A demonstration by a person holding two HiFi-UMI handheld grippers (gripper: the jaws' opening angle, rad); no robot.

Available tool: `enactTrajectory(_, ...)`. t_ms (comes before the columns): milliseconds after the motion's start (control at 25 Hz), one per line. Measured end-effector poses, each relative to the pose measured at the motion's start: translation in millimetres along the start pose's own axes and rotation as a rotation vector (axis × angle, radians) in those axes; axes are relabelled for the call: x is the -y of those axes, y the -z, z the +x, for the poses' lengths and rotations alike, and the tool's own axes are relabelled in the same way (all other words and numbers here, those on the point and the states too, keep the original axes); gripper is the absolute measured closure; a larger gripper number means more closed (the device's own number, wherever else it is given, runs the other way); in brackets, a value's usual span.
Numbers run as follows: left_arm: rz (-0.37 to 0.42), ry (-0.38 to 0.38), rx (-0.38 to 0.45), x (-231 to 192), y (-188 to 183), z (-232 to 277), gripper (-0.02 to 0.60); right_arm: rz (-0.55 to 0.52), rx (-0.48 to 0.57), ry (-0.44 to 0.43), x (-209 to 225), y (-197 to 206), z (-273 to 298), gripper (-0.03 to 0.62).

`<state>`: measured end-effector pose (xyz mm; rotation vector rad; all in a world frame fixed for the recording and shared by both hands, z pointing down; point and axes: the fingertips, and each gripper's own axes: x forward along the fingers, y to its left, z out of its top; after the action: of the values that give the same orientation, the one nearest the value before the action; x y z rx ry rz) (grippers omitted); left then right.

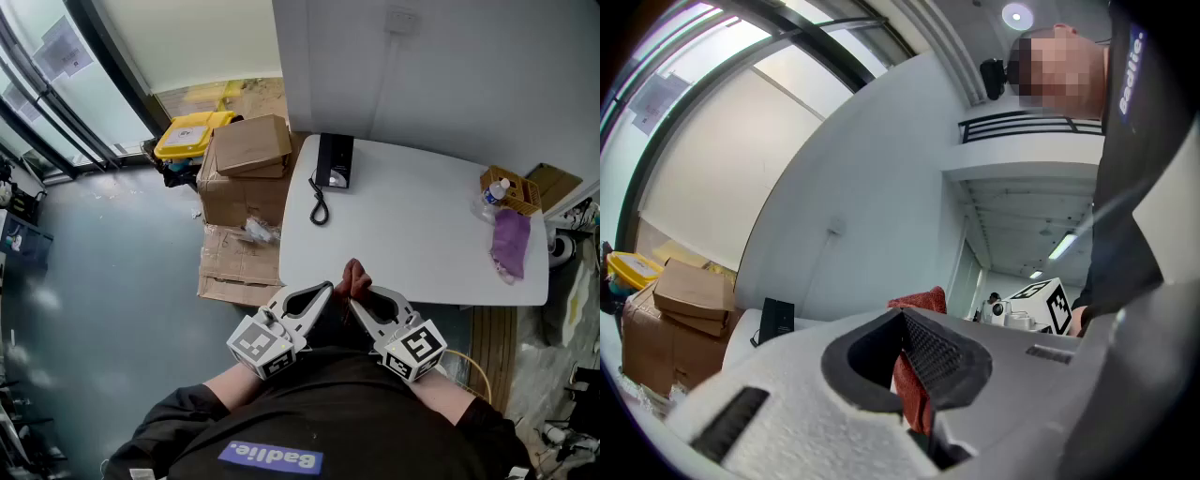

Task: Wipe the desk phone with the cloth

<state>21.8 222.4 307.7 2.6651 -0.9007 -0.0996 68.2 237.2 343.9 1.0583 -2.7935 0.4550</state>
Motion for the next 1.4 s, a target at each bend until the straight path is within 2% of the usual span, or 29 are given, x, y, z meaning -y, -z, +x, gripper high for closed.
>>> enactTrajectory(440, 0.011, -0.001, 0.018, 4, 7, -9, 0.568, -0.012, -0.004, -0.014, -11, 5, -2, 0.511)
enactTrajectory(640, 0.037, 0.007, 0.030, 5, -2, -14, 0.568, 0.007, 0.002, -0.005, -10, 3, 0, 0.511)
enactTrajectory(800, 0.025, -0.022, 0.032, -5, -8, -29, 0.568, 0.008, 0.001, -0.007, -20, 0, 11, 0.511)
enactTrajectory(1080, 0.020, -0.030, 0.058, -29, -7, -58, 0.568, 0.005, 0.000, 0.001, -38, 2, 36, 0.511)
enactTrajectory(1240, 0.006, -0.033, 0.090, -41, -17, -58, 0.568, 0.008, -0.001, 0.020, -29, -1, 44, 0.511)
enactTrajectory(1400, 0.023, -0.043, 0.095, -63, -25, -40, 0.568, 0.011, 0.001, 0.029, 1, -9, 58, 0.511)
